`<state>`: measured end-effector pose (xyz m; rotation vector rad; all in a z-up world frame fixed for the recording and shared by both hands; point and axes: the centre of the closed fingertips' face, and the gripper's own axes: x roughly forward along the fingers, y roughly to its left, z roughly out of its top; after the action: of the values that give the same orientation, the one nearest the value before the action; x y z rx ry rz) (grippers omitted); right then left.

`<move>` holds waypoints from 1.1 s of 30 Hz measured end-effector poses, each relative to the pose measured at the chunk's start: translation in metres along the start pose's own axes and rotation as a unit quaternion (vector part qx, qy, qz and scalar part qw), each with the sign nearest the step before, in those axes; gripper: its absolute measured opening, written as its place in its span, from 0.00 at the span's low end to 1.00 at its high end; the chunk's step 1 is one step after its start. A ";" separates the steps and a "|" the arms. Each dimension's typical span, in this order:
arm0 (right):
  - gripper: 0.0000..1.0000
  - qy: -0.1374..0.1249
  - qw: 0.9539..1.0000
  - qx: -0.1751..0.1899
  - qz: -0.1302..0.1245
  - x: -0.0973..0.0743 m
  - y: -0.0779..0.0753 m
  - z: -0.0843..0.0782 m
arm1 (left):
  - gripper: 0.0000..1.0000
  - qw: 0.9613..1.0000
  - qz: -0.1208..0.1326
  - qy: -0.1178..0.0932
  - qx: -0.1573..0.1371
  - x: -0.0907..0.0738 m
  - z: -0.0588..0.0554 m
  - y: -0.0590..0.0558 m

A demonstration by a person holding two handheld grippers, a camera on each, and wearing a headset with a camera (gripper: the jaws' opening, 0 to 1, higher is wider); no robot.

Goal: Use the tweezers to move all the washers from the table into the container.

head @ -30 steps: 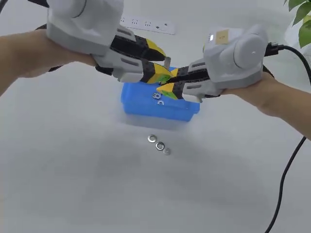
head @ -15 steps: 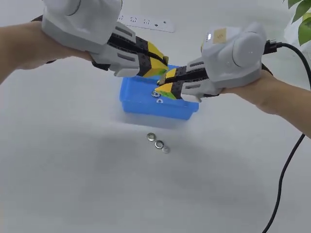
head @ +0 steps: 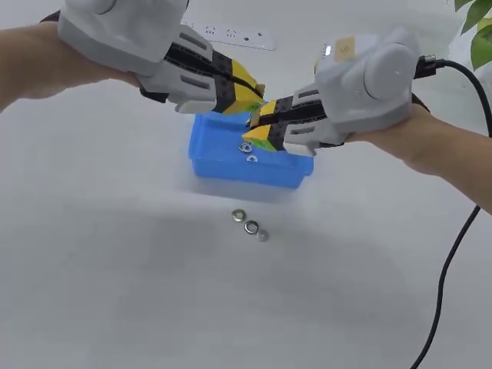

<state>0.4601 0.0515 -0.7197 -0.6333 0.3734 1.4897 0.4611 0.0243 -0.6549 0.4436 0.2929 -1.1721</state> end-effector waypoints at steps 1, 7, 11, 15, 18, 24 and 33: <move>0.10 0.000 1.000 -0.002 -0.002 0.000 0.000 0.001 | 0.05 1.000 -0.001 -0.001 -0.002 0.000 0.000 0.000; 0.12 0.001 1.000 0.007 -0.013 -0.003 -0.002 0.001 | 0.05 1.000 0.000 -0.003 0.002 -0.002 0.004 -0.001; 0.17 0.000 1.000 0.018 -0.021 -0.006 -0.004 0.000 | 0.05 1.000 0.005 -0.002 0.010 -0.003 0.006 -0.001; 0.23 -0.003 0.999 0.030 -0.031 -0.012 -0.004 -0.001 | 0.05 1.000 0.013 -0.008 0.019 -0.007 0.016 0.001; 0.27 -0.007 0.999 0.034 -0.038 -0.017 -0.003 -0.002 | 0.05 0.999 0.016 -0.012 0.025 -0.010 0.024 0.002; 0.30 -0.008 0.998 0.044 -0.044 -0.034 0.000 -0.009 | 0.05 0.999 0.017 -0.011 0.034 -0.019 0.035 -0.003; 0.48 -0.039 0.993 0.056 -0.096 -0.070 0.003 -0.011 | 0.05 0.999 0.028 -0.018 0.022 -0.037 0.047 -0.015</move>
<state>0.4535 -0.0106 -0.6872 -0.5058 0.3249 1.2971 0.4336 0.0272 -0.6004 0.4671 0.2230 -1.1328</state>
